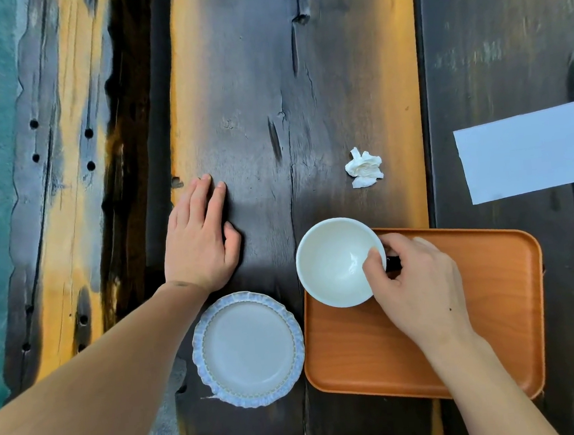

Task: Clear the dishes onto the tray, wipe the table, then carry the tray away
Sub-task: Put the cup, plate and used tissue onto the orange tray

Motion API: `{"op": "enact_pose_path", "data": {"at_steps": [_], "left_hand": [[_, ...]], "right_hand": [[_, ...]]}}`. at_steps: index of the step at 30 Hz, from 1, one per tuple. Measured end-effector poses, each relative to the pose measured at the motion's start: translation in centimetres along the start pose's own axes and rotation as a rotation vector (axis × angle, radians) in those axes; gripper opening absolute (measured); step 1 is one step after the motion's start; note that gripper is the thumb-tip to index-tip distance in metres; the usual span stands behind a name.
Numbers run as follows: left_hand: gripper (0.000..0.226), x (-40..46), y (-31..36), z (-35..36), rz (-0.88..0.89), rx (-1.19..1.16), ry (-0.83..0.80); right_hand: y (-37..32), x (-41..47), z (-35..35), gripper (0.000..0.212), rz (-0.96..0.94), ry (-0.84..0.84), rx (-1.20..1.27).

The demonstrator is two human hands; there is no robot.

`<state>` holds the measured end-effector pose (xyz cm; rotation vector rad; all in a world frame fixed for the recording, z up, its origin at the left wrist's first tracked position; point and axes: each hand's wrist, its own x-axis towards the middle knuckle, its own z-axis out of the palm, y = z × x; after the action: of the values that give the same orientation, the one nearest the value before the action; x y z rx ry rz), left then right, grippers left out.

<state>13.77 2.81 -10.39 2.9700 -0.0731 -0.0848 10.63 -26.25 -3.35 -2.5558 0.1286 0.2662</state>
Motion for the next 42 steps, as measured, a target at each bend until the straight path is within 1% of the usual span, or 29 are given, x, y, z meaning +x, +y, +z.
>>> {"op": "enact_pose_path", "data": {"at_steps": [4,7,9,10,12,14,15,17,20,22,24,28,33,37,42], "left_hand": [[0.062,0.0,0.0,0.0,0.0,0.001,-0.001],[0.062,0.0,0.0,0.0,0.002,0.0,0.007],[0.062,0.0,0.0,0.0,0.005,0.0,0.008],[0.062,0.0,0.0,0.0,0.006,0.0,0.009],[0.062,0.1,0.0,0.0,0.005,-0.002,0.01],[0.062,0.1,0.0,0.0,0.003,-0.005,0.011],[0.062,0.1,0.0,0.0,0.002,-0.007,0.013],[0.061,0.1,0.0,0.0,0.0,-0.01,0.016],[0.061,0.1,0.0,0.1,0.001,-0.008,0.022],[0.061,0.0,-0.1,0.1,0.002,-0.005,0.019],[0.06,-0.1,-0.2,0.1,0.001,-0.006,0.019],[0.06,0.0,-0.1,0.1,0.007,-0.015,0.029],[0.06,0.0,-0.1,0.1,0.004,-0.018,0.028],[0.06,0.0,-0.2,0.2,0.008,-0.026,0.03],[0.061,0.0,-0.1,0.1,0.01,-0.024,0.032]], "right_hand": [[0.1,0.1,-0.4,0.015,-0.03,-0.027,-0.073],[0.1,0.4,-0.6,0.018,-0.024,-0.064,-0.098],[-0.2,0.5,-0.8,0.02,-0.002,-0.057,-0.089],[-0.3,0.2,-1.0,0.023,0.026,-0.033,-0.06],[-0.8,-1.1,-1.6,0.032,0.093,0.073,0.061],[-1.4,-3.9,-1.7,0.03,0.167,0.203,0.223],[-1.6,-5.6,-1.4,0.028,0.206,0.228,0.299],[-2.1,-9.0,0.1,0.029,0.236,0.161,0.368],[-3.4,-11.8,3.3,0.016,0.113,-0.007,0.238],[-4.5,-11.7,5.3,0.025,0.067,-0.101,0.171],[-5.4,-11.0,6.7,0.031,0.063,-0.14,0.13],[-5.8,-11.0,8.6,0.037,0.109,-0.139,0.076],[-6.1,-10.7,9.3,0.025,0.177,-0.107,0.109],[-6.4,-10.7,9.1,0.014,0.168,-0.081,0.142],[-6.1,-11.7,8.8,0.013,0.159,-0.1,0.194]]}}
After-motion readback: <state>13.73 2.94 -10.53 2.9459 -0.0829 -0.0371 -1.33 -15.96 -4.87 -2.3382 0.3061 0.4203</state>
